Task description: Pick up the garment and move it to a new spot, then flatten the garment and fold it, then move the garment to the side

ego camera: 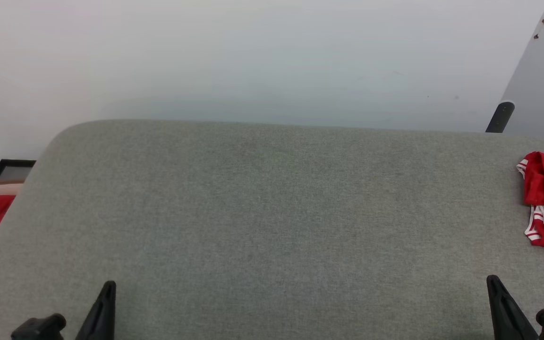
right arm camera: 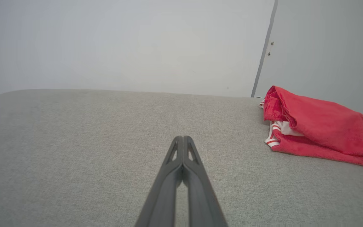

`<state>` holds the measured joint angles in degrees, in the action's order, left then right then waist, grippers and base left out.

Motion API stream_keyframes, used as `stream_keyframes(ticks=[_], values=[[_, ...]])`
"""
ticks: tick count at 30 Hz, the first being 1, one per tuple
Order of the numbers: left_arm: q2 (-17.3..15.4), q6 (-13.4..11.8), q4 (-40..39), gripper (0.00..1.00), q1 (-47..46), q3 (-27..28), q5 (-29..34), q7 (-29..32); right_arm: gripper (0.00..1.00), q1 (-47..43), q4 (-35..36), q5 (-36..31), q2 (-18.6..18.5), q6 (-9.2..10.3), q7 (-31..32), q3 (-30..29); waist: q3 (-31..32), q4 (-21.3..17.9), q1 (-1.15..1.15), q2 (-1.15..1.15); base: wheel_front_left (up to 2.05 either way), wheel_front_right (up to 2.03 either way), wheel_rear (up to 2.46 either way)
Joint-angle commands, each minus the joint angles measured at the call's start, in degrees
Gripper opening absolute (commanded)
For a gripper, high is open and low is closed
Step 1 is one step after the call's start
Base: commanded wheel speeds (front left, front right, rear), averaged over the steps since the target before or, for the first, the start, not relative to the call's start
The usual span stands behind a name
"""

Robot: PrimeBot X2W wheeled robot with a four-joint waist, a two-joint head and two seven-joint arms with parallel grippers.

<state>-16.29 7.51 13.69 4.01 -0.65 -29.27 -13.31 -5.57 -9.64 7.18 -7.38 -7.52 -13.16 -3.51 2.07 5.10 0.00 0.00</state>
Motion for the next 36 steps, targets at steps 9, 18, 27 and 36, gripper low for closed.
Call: stream_keyframes(ticks=[9, 18, 27, 36], values=[[1.13, 0.00, -0.74, 0.00, -2.37, 1.43, -8.72, 2.51, 0.00, 2.31, 0.36, 11.79, 0.31, 0.01, 2.45, -0.61, -0.17, -0.39, 0.00, 0.00, 0.00, 0.00, 0.00], [2.67, -0.01, -0.64, 0.00, -3.46, 2.20, -15.69, 4.73, 0.00, 3.55, -0.12, 21.25, 0.84, 0.01, 4.57, -0.86, -0.34, -0.77, 0.00, 0.00, 0.00, 0.00, 0.00], [4.08, -0.01, -0.54, 0.00, -4.42, 2.88, -21.97, 6.73, 0.00, 4.72, -0.64, 29.70, 1.33, 0.01, 6.57, -1.12, -0.51, -1.15, 0.00, 0.00, 0.00, 0.00, 0.00], [5.38, -0.01, -0.45, 0.00, -5.27, 3.51, -27.70, 8.58, 0.00, 5.76, -1.14, 37.43, 1.74, 0.02, 8.38, -1.40, -0.67, -1.53, 0.00, 0.00, 0.00, 0.00, 0.00]])
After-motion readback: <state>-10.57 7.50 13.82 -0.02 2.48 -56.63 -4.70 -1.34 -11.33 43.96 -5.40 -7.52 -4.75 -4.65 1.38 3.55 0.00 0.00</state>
